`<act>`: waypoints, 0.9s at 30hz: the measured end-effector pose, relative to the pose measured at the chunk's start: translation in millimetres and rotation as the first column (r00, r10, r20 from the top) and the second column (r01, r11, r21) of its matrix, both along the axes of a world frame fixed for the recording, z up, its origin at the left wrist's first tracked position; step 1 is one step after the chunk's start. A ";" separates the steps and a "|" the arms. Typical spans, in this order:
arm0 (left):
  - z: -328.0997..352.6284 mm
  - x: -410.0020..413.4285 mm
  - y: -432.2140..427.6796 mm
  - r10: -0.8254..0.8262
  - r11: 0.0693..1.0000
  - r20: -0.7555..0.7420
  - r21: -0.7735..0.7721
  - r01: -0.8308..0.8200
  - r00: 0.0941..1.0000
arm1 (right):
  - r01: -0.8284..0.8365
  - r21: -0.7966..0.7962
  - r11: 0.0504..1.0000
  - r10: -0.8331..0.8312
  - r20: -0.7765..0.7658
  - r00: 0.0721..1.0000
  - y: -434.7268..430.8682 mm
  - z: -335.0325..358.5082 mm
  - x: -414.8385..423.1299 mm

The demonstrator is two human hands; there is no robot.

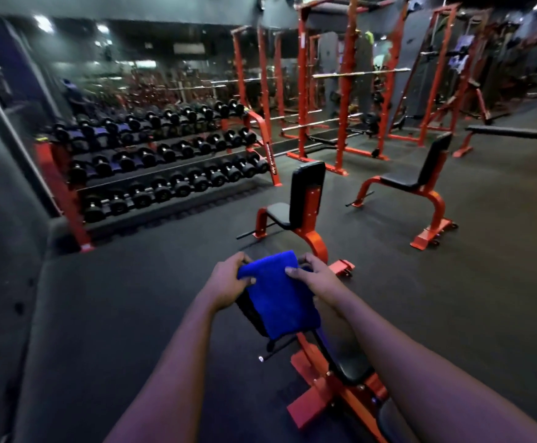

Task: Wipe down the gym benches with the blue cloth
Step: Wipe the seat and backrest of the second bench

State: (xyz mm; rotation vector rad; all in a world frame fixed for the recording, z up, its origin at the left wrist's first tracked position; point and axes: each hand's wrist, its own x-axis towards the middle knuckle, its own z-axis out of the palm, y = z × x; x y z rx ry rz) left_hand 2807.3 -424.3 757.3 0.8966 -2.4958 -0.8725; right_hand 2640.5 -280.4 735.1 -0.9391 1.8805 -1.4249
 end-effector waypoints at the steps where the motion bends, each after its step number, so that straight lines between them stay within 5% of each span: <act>1: 4.6 5.7 -12.3 0.000 1.000 -0.025 -0.002 0.000 1.000 | -0.021 -0.009 1.000 0.021 0.003 1.000 -10.0 2.3 6.7; 13: 28.6 88.2 -217.1 0.037 0.997 -0.063 -0.071 -0.041 0.997 | 0.170 -0.084 0.982 -0.179 -0.124 0.976 -224.0 7.5 73.0; 21: 15.4 80.2 -338.9 0.103 0.983 -0.163 -0.135 -0.126 0.981 | 0.266 -0.094 0.959 -0.257 0.101 0.961 -368.8 -10.5 76.9; 27: 2.2 44.6 -442.7 0.295 0.935 -0.174 -0.152 -0.322 0.939 | 0.087 0.128 0.988 -0.118 0.266 0.957 -494.7 -18.5 50.1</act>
